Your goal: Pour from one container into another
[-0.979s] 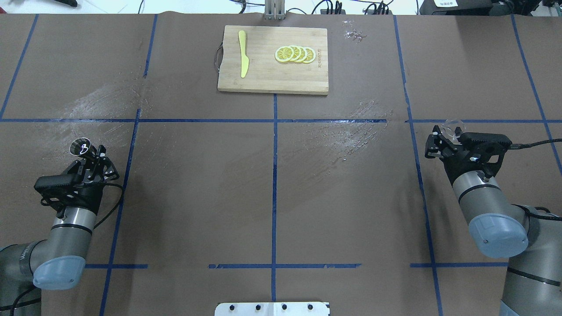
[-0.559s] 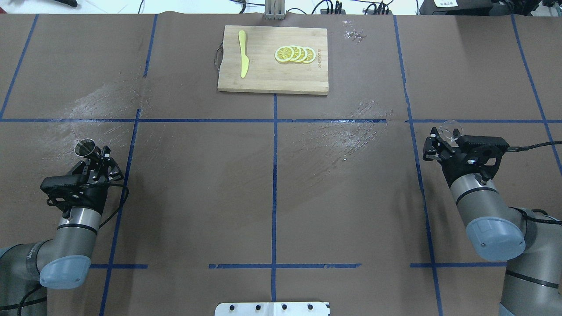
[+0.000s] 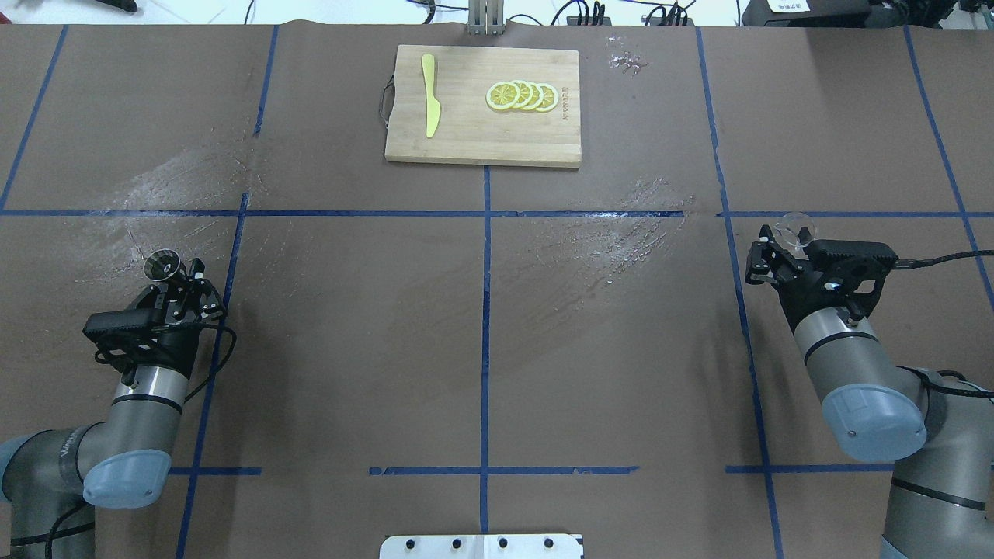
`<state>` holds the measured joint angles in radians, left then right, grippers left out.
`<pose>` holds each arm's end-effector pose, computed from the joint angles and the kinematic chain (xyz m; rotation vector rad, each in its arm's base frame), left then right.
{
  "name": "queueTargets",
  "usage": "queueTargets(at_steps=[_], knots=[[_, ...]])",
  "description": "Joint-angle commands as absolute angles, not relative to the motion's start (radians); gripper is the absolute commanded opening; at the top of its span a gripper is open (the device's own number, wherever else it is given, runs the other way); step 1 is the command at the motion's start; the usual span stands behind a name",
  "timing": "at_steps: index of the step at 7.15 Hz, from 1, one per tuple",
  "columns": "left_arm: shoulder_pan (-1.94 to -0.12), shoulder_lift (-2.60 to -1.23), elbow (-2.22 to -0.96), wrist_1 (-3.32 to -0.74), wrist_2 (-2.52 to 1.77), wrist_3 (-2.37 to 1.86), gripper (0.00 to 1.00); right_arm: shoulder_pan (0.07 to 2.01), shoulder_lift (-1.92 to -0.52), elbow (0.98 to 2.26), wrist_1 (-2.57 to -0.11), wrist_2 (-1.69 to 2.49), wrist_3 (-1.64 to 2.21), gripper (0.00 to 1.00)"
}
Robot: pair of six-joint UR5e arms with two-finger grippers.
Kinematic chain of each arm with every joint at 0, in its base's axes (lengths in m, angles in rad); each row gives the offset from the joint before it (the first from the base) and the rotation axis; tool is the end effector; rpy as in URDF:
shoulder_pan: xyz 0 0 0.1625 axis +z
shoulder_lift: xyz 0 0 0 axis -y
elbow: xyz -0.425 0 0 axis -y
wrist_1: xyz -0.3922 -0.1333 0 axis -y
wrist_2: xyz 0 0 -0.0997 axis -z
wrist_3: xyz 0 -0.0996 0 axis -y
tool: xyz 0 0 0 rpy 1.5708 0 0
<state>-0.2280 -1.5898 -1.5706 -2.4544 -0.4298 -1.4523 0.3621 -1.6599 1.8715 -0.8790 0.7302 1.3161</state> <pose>0.4312 -0.3298 0.5275 1.1874 0.6084 -0.6060 -0.3562 -0.3568 0.4663 1.0058 -0.5732 0.4742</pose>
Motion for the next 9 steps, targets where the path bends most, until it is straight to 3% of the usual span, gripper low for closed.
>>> queueTargets(at_steps=[1,2,3,4,7,9], knots=[[-0.227,-1.591,-1.572,-2.454,-0.431,-1.450,0.42,0.362,-1.660,1.871,-0.879,0.730,1.316,0.00],[-0.227,-1.591,-1.574,-2.454,-0.431,-1.442,0.58,0.362,-1.660,1.871,-0.879,0.730,1.316,0.00],[-0.227,-1.589,-1.574,-2.454,-0.431,-1.424,0.92,0.362,-1.660,1.871,-0.879,0.729,1.316,0.00],[-0.229,-1.589,-1.581,-2.456,-0.440,-1.396,0.99,0.362,-1.660,1.871,-0.879,0.730,1.316,0.00],[-0.229,-1.577,-1.611,-2.459,-0.590,-1.388,1.00,0.362,-1.660,1.870,-0.879,0.727,1.316,0.00],[-0.227,-1.505,-1.724,-2.461,-0.714,-1.342,1.00,0.347,-1.660,1.862,-0.879,0.707,1.342,0.00]])
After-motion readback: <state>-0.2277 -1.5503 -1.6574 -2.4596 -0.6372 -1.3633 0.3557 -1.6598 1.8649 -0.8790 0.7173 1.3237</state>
